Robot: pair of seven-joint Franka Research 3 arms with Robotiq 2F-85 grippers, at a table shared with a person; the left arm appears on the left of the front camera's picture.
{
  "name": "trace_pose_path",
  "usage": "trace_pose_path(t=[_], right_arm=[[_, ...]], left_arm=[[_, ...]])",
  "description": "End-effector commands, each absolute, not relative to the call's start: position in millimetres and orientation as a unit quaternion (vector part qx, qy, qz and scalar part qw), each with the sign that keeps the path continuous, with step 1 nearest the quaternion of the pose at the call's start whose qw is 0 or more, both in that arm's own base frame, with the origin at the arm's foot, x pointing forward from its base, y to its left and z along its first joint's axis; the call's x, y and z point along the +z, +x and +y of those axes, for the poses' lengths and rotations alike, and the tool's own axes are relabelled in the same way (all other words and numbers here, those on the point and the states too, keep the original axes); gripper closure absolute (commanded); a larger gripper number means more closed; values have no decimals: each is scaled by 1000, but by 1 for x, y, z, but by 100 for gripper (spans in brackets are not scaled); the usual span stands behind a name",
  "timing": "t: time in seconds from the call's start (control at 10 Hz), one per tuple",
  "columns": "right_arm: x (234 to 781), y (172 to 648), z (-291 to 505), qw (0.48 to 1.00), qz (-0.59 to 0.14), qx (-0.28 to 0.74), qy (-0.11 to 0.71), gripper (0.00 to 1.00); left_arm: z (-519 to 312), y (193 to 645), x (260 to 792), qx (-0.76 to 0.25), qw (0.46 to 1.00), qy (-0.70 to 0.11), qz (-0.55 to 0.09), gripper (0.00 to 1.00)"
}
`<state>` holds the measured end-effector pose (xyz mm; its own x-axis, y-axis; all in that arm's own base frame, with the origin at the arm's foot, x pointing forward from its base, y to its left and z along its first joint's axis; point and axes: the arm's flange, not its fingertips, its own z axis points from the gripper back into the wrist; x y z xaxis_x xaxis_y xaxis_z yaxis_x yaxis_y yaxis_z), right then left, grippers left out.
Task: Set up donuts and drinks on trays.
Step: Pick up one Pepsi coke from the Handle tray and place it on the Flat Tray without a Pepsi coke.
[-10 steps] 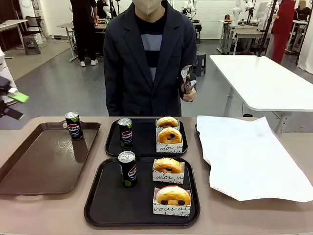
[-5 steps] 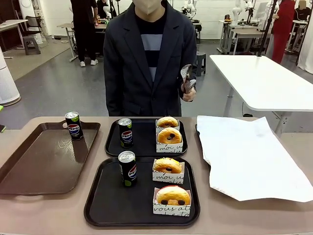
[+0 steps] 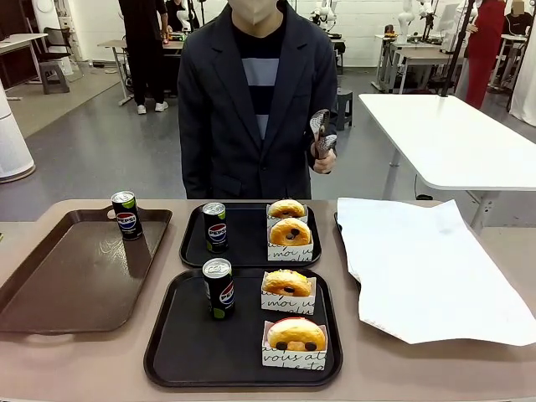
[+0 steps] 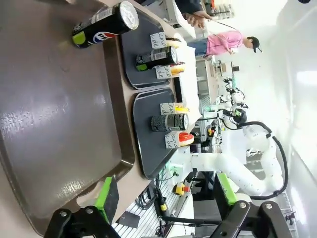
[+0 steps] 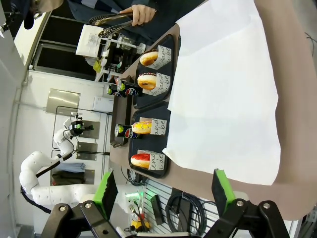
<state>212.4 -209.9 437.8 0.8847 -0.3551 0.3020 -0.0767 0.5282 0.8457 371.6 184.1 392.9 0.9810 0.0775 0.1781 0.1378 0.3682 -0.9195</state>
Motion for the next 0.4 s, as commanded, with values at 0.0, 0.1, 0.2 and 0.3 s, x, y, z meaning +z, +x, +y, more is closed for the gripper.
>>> trace_pose_path(t=[0.0,0.1,0.2,0.3], right_arm=[[437,213,-209,842,-230,-77,482,0],[437,213,-209,842,-230,-77,482,0],[437,213,-209,842,-230,-77,482,0],[437,213,-209,842,-230,-77,482,0]], left_arm=[[185,371,389,-13,825,-557,-96,0],[185,371,389,-13,825,-557,-96,0],[185,371,389,-13,825,-557,-96,0],[185,371,389,-13,825,-557,-96,0]])
